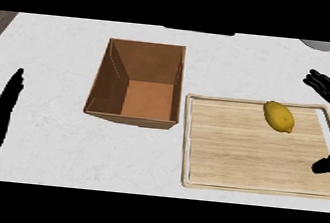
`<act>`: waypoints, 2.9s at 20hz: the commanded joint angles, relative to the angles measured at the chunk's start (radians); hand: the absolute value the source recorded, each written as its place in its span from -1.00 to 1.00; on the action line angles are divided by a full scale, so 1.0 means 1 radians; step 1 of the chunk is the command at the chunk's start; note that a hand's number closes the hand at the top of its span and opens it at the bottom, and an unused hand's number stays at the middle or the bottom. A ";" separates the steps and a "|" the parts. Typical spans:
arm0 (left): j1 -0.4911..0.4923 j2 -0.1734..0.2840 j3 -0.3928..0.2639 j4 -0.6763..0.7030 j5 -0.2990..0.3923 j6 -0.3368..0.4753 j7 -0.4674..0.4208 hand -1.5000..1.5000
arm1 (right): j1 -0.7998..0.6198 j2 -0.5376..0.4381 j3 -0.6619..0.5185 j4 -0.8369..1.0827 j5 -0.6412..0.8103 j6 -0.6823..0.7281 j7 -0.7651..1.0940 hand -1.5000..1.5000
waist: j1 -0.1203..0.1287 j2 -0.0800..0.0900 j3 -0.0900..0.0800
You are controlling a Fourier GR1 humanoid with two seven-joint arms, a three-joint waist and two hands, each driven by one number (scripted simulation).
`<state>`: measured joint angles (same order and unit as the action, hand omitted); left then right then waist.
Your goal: Pick the lemon from the tray and place it in the cardboard box
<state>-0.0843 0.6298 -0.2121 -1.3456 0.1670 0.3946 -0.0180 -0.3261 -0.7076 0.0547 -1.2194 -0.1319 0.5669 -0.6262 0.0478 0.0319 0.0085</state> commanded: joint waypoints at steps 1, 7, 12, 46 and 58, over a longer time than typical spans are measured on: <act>-0.039 0.004 -0.011 0.025 -0.013 -0.020 0.030 0.00 | -0.106 -0.102 0.004 0.119 0.120 0.092 -0.211 -1.00 | 0.011 -0.003 -0.002; -0.080 -0.004 -0.012 0.057 -0.029 -0.027 0.031 0.00 | -0.194 -0.214 0.178 0.145 0.378 -0.015 -0.284 -1.00 | 0.017 -0.006 -0.005; -0.069 -0.017 -0.024 0.044 -0.047 -0.022 0.037 0.00 | -0.280 -0.217 0.335 0.226 0.550 -0.084 -0.309 -1.00 | 0.025 -0.012 -0.006; -0.035 -0.037 0.123 0.096 -0.098 -0.094 0.036 0.00 | -0.530 -0.025 0.532 0.514 0.770 -0.121 -0.472 -1.00 | -0.049 -0.035 -0.009; -0.025 -0.107 0.129 0.067 -0.156 -0.091 0.051 0.00 | -0.488 0.055 0.566 0.519 0.887 -0.183 -0.275 -1.00 | -0.036 -0.030 -0.008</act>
<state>-0.1181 0.5467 -0.0868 -1.2647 0.0247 0.3034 0.0300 -0.8123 -0.6847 0.6265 -0.7551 0.7159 0.3274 -0.8725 0.0058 -0.0004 -0.0003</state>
